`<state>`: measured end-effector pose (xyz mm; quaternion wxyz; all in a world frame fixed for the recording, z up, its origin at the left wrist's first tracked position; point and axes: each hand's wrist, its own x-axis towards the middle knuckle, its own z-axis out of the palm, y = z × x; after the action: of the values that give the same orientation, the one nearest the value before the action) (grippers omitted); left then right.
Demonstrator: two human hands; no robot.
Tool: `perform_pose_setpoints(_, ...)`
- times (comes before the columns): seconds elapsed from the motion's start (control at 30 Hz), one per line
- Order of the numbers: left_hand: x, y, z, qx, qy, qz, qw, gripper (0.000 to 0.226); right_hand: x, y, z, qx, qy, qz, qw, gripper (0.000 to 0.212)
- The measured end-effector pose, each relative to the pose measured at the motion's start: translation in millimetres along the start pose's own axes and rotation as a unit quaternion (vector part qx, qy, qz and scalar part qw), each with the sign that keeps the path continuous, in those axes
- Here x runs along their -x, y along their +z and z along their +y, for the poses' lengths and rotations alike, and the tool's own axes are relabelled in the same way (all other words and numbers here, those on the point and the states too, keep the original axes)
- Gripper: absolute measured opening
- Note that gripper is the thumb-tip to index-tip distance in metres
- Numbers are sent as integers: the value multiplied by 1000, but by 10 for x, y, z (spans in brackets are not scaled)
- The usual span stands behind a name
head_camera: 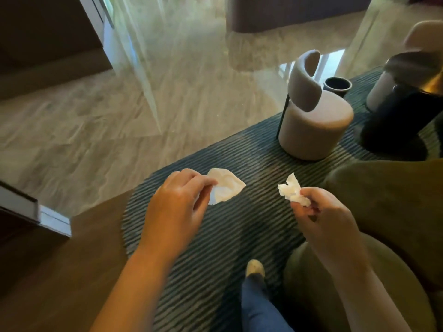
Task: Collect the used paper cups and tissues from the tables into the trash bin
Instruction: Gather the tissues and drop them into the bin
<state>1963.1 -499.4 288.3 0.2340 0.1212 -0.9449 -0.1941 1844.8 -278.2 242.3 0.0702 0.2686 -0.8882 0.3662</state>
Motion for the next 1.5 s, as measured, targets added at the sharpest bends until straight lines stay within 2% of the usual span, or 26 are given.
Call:
perform_pose_setpoints(0.17,-1229,396,-209,-19,-10,-21,1000,15,-1500,201,337,-9,-4,-9,1000,21)
perform_pose_setpoints(0.27,-1974,625,-371,-33,-11,7,999,15,-2375,299,463,-12,-26,-4,1000,21)
perform_pose_setpoints(0.4,-2747,869,-682,-36,-39,26,998,12,-3288,602,580,-27,-52,-34,998,16)
perform_pose_setpoints(0.5,-3259,1114,-1020,-38,-59,27,997,13,-3918,937,705,-37,-64,-66,995,20)
perform_pose_setpoints(0.63,-4102,1561,-1570,-35,-71,44,996,13,-4829,1435,979,-34,-60,-77,995,23)
perform_pose_setpoints(0.87,-6120,2177,-2340,-5,-49,18,999,13,-6613,2119,1312,-11,-24,-113,993,24)
perform_pose_setpoints(1.03,-7625,2546,-2521,11,2,-11,1000,12,-7722,2211,1528,-3,3,-61,998,22)
perform_pose_setpoints(1.23,-9135,3372,-2507,32,56,-29,997,11,-8830,2225,2454,43,93,-26,994,13)
perform_pose_setpoints(1.37,-10032,3966,-2443,37,78,-63,994,11,-9749,2331,3065,49,87,-8,995,5)
perform_pose_setpoints(1.5,-10994,4328,-2317,37,100,-75,991,10,-10802,2235,3405,62,67,21,996,5)
